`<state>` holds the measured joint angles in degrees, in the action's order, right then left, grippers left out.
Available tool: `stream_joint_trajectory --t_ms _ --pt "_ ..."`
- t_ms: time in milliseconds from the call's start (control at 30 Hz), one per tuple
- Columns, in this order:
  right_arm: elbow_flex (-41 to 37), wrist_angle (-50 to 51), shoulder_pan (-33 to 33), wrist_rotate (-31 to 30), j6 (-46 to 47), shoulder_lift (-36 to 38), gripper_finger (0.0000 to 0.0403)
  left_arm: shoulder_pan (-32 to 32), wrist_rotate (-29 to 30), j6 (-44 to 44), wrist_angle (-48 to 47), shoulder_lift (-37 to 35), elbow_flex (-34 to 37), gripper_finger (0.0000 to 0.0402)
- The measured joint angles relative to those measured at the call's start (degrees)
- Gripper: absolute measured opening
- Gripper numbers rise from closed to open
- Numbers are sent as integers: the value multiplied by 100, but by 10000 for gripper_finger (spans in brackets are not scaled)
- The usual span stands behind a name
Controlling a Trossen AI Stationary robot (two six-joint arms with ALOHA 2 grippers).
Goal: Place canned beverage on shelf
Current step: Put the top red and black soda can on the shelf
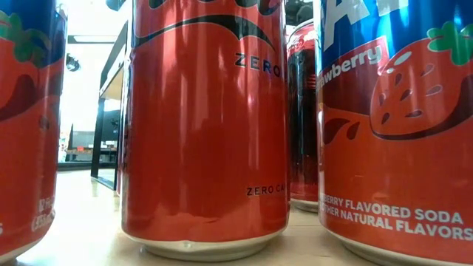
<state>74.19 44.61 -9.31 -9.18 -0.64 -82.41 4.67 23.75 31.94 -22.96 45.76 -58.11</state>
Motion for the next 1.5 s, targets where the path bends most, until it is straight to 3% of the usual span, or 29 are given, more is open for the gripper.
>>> stream_joint_trajectory --t_ms 433,600,833,1133,1300,1500 --pt "0 -102 67 -64 275 0 124 0 0 4 0 0 0 194" --pt "0 -191 216 -42 220 0 123 -8 94 155 24 249 -7 194" --pt "2 -412 313 -150 201 2 122 -433 85 26 325 1177 -4 194" --pt "2 -388 320 -152 530 2 123 -1462 -600 440 867 2308 -4 194" --pt "2 -388 320 -121 818 2 123 -1756 -1165 438 1600 2824 -4 194" --pt "2 -393 396 -128 1185 4 123 -1892 -1242 435 2060 3207 -4 194"
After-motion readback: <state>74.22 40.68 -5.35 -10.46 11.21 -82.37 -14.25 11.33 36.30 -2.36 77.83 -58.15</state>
